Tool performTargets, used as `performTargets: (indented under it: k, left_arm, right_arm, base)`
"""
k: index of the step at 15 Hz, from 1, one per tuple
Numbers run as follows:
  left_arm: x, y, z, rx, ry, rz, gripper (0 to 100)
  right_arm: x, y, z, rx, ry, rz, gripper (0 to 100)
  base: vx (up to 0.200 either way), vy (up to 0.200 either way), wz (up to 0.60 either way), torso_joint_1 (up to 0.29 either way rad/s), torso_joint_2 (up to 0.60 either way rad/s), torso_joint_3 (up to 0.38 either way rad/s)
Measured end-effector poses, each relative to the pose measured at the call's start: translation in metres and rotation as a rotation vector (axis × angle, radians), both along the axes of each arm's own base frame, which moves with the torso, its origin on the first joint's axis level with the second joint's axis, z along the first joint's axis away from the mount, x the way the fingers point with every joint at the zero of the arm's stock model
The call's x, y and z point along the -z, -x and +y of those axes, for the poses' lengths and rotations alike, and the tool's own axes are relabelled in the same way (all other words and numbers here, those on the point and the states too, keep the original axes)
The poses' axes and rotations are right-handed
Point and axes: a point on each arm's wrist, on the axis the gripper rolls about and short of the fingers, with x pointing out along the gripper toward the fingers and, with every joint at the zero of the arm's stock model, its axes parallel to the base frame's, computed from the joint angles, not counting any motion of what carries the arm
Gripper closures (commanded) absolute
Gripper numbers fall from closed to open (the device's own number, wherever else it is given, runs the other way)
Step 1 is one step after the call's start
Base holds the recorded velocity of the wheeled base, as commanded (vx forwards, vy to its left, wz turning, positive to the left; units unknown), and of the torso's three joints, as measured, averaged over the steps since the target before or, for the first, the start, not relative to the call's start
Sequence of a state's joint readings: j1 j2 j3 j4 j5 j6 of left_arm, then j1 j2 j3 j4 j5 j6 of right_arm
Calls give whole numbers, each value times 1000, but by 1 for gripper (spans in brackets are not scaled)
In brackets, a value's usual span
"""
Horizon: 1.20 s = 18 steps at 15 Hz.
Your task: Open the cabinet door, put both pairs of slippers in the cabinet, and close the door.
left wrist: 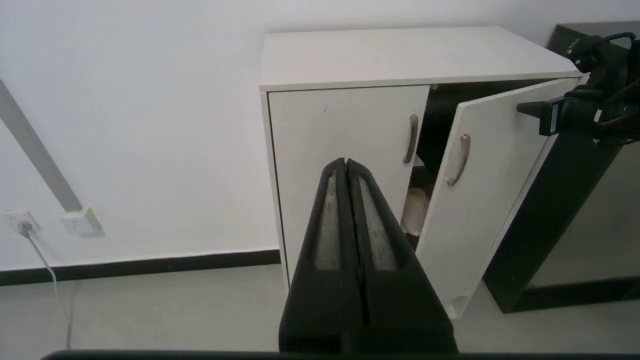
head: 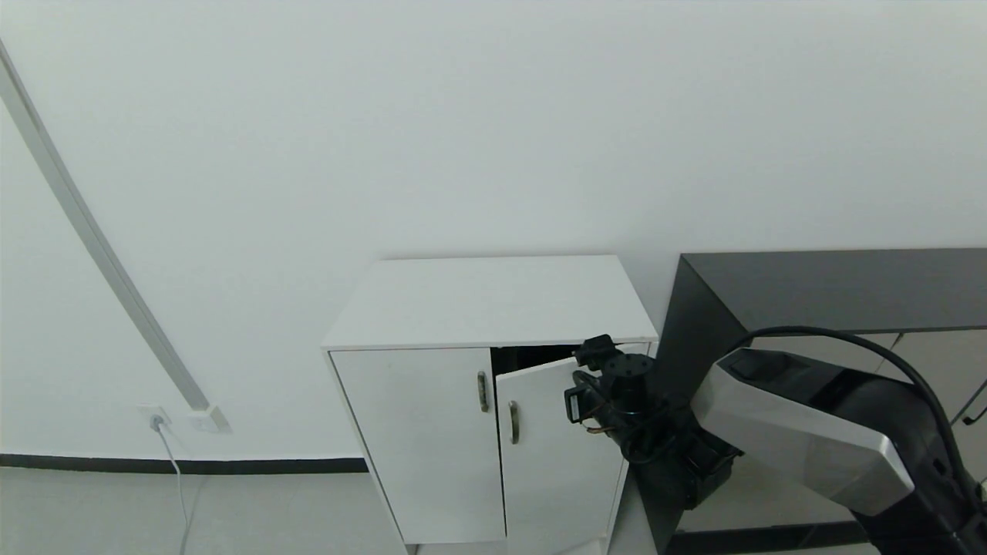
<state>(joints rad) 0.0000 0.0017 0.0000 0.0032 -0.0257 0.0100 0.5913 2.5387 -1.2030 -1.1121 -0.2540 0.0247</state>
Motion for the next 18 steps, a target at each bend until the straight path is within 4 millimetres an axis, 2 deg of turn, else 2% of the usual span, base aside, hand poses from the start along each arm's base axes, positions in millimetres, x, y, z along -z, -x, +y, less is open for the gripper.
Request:
performTargets:
  k: [11,18]
  left_arm:
    - [0,0,0,0,-1,0,100]
    - [0,0,0,0,-1,0,100]
  right_arm:
    - [-1,-16,7,0,-19,-26,100]
    - [-3,-31,2,25,-26,-37,100]
  base:
    - [0,0,0,0,0,0]
    - [0,0,0,0,0,0]
